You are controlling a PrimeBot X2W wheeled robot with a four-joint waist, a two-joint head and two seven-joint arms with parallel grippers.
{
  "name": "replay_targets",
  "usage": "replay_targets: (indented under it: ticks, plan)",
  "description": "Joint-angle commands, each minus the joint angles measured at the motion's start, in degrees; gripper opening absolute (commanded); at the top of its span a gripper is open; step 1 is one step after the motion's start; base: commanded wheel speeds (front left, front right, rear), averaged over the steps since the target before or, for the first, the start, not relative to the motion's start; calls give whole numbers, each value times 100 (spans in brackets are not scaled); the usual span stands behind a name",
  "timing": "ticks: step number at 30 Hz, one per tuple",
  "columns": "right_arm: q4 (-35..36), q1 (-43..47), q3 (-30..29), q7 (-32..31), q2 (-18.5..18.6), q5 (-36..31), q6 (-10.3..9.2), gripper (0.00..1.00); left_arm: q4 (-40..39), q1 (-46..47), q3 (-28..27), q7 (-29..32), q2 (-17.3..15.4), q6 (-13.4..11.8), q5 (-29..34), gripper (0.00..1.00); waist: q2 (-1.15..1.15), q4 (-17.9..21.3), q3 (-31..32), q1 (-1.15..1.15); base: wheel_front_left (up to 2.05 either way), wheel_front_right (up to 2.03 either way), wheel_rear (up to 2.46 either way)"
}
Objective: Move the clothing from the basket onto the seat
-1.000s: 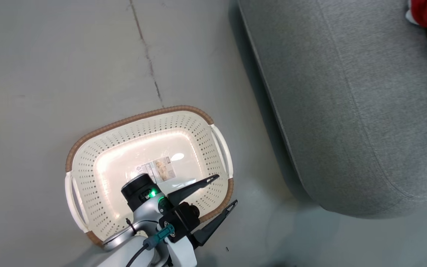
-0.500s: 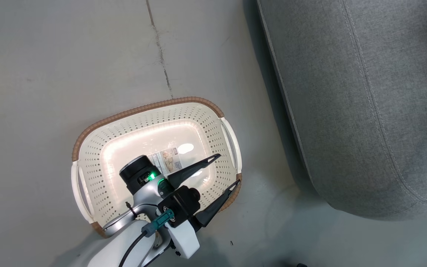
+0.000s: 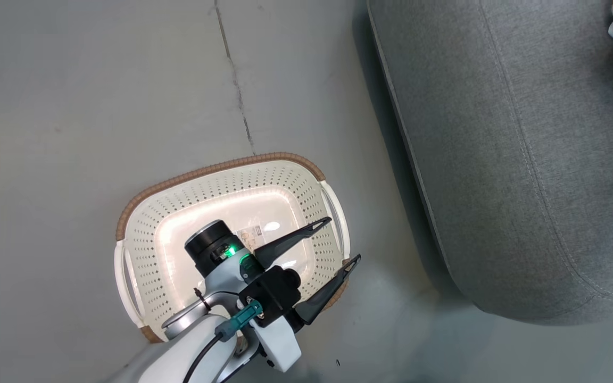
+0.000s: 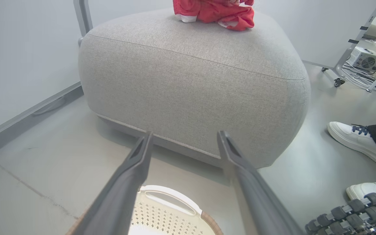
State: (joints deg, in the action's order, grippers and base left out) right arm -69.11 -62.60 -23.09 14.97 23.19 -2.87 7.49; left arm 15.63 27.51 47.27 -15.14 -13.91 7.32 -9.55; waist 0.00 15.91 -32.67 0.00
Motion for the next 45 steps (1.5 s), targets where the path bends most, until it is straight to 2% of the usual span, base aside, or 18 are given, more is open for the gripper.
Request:
replay_targets:
  ticks: [1,6,10,18,23,34,40,45]
  plan:
    - [-42,-7,16,28,112,-84,2,100,20,33,0,-5,14,16,12,100,0,-18,132,0,0,0,0]
    - [-271,-8,-36,-222,206,-237,2,100,129,-67,58,-5,164,19,-68,100,0,-28,484,0,0,0,0]
    - [-383,104,163,-783,232,-379,2,100,156,-97,74,-5,329,14,-151,100,0,-4,771,0,0,0,0]
    - [-466,-11,421,-2100,526,-203,2,100,149,-222,28,-5,633,14,-224,100,0,-19,1226,0,0,0,0]
    - [-463,-164,719,-2519,601,-99,2,100,102,-329,-27,-5,739,14,-238,100,0,-30,1494,0,0,0,0]
    - [-35,-464,1432,-1660,971,285,2,100,92,-601,-170,-5,928,14,-296,100,0,-64,2017,0,0,0,0]
    - [93,-453,1746,-1177,965,628,2,100,79,-722,-227,-5,1002,15,-317,100,0,-119,2246,0,0,0,0]
    - [561,-226,2284,-302,794,923,1,100,42,-858,-366,-5,1033,15,-366,100,0,-174,2505,0,0,0,0]
